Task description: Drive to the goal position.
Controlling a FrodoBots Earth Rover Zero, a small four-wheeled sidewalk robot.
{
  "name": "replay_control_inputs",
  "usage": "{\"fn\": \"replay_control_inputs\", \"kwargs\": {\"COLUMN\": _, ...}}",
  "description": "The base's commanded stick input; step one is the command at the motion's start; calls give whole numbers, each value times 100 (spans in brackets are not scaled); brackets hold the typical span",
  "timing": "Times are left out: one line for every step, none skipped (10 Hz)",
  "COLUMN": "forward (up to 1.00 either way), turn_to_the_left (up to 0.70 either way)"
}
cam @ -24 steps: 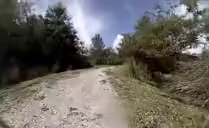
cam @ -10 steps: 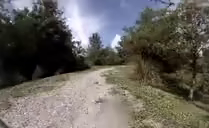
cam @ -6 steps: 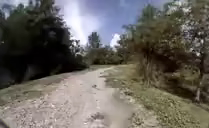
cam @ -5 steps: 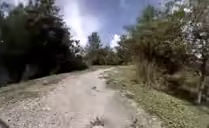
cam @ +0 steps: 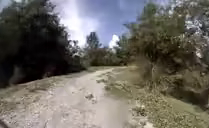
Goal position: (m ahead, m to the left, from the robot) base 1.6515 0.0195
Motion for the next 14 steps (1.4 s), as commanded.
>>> {"fn": "replay_control_inputs", "kwargs": {"forward": 84, "turn_to_the_left": 0}}
{"fn": "replay_control_inputs", "kwargs": {"forward": 84, "turn_to_the_left": 0}}
{"fn": "replay_control_inputs", "kwargs": {"forward": 84, "turn_to_the_left": 0}}
{"fn": "replay_control_inputs", "kwargs": {"forward": 84, "turn_to_the_left": 0}}
{"fn": "replay_control_inputs", "kwargs": {"forward": 84, "turn_to_the_left": 0}}
{"fn": "replay_control_inputs", "kwargs": {"forward": 84, "turn_to_the_left": 0}}
{"fn": "replay_control_inputs", "kwargs": {"forward": 84, "turn_to_the_left": 0}}
{"fn": "replay_control_inputs", "kwargs": {"forward": 84, "turn_to_the_left": 0}}
{"fn": "replay_control_inputs", "kwargs": {"forward": 84, "turn_to_the_left": 0}}
{"fn": "replay_control_inputs", "kwargs": {"forward": 84, "turn_to_the_left": 0}}
{"fn": "replay_control_inputs", "kwargs": {"forward": 84, "turn_to_the_left": 0}}
{"fn": "replay_control_inputs", "kwargs": {"forward": 84, "turn_to_the_left": 0}}
{"fn": "replay_control_inputs", "kwargs": {"forward": 84, "turn_to_the_left": 0}}
{"fn": "replay_control_inputs", "kwargs": {"forward": 84, "turn_to_the_left": 0}}
